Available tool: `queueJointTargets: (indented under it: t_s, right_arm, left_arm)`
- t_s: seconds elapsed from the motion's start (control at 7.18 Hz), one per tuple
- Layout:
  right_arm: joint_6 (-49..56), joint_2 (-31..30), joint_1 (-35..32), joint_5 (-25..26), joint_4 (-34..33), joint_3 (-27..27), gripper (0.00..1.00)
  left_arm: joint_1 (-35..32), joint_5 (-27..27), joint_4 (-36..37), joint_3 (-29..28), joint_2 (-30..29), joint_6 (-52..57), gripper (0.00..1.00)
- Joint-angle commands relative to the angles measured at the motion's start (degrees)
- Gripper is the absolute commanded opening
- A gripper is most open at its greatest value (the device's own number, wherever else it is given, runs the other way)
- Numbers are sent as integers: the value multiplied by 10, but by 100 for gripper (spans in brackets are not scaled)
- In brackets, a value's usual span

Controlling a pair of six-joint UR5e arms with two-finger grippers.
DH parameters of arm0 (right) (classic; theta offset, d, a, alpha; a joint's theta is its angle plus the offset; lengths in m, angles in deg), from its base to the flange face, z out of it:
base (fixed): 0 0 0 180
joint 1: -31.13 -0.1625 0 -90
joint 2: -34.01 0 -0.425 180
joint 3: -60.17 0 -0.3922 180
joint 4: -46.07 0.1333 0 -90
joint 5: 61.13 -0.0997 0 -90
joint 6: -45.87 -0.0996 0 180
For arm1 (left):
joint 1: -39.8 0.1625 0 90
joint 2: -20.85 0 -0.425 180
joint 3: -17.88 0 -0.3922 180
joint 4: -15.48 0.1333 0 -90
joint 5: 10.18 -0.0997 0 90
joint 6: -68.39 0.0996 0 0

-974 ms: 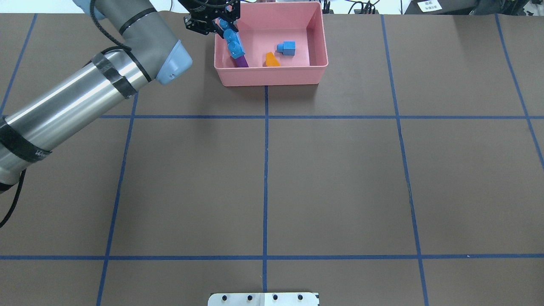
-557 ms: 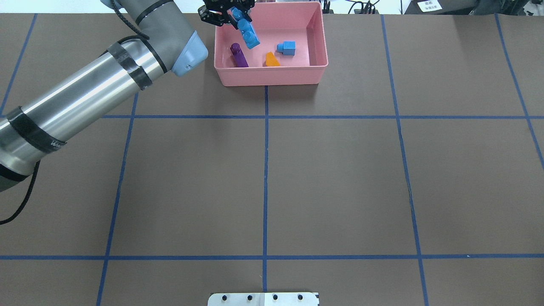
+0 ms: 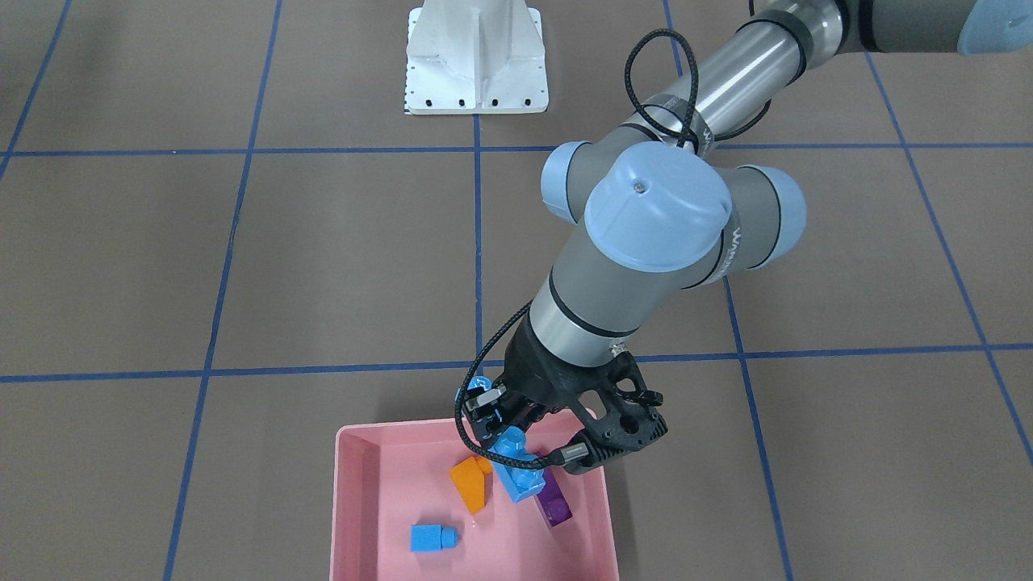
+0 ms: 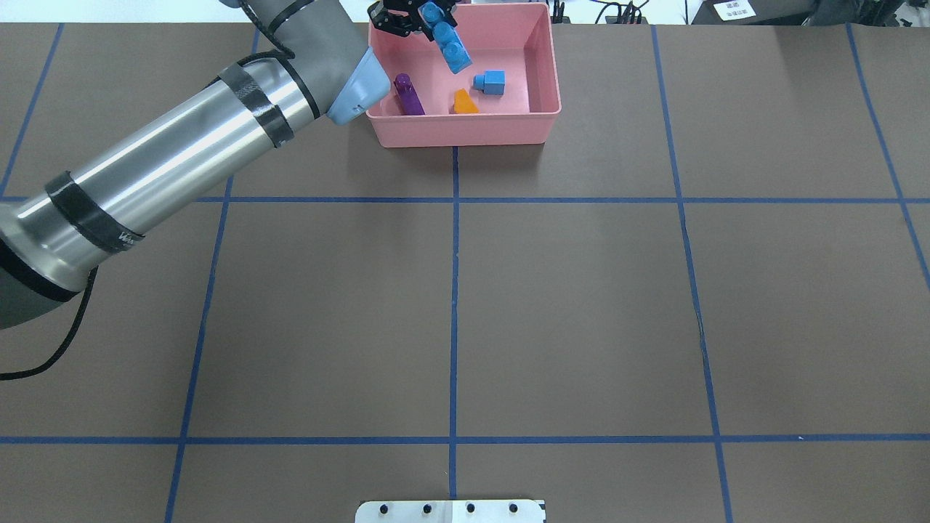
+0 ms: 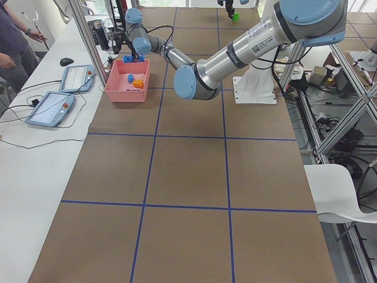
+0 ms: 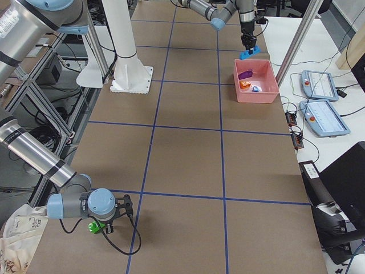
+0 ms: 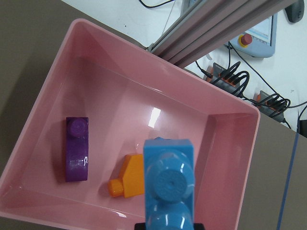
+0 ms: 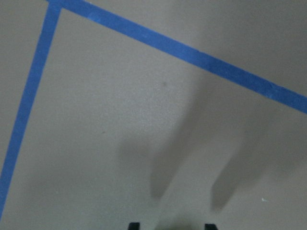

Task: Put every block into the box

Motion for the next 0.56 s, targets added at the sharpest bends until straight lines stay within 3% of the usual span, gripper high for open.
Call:
queueJointTargets:
  t_s: [0.0, 0.28, 0.42]
  right_arm:
    - [2, -5, 0, -9, 0, -2, 100]
    - [7, -20, 0, -8, 10, -1, 100]
    - [7, -24, 1, -8, 15, -1, 100]
  left_arm:
    - [9, -43, -12, -17, -3, -2, 0]
    - [35, -131, -130, -120, -16, -12, 0]
    - [42, -150, -144, -142, -23, -14, 0]
